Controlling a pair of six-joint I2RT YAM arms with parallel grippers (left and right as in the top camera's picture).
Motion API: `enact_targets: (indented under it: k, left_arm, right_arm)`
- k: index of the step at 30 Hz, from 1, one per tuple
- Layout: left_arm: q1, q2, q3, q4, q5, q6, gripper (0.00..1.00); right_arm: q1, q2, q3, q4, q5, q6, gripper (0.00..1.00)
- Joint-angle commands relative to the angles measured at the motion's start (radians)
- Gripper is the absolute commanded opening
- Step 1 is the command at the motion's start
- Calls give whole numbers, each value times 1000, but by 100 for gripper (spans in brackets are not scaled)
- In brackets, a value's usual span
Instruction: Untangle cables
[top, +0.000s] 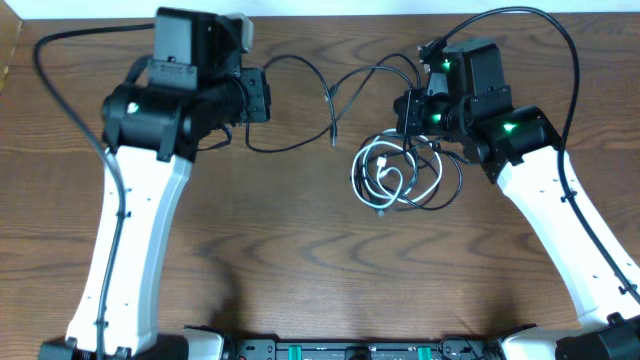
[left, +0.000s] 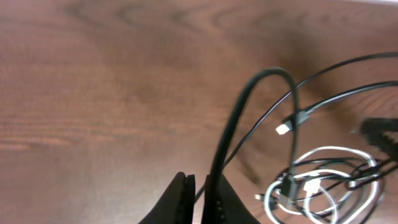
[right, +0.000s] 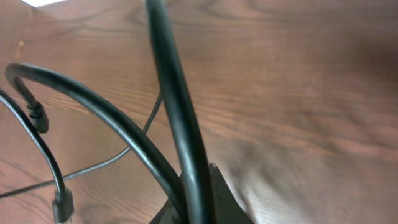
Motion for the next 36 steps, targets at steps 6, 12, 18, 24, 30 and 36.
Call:
enact_targets:
  k: [6,12,18,24,30,36]
  left_arm:
    - [9,84,17,-36,11,94,13]
    - [41,106,17,-14,4,93,13]
    - [93,106,16,3,-49,93,52]
    - [102,106,8,-6,-43,103,77]
    - [100,106,-2,-45,293,346,77]
    - [69,106,-125,-40,427,472,78]
  right_arm:
    - [0,32,0,-43,14,-8,1]
    - [0,65,0,-83,14,-24,1]
    - [1,92,0,-101,13,-31,1]
    - [2,94,0,-105,14,-31,1]
    - [2,94,0,-108,13,-31,1]
    - [0,94,0,-107,-12,-48,1]
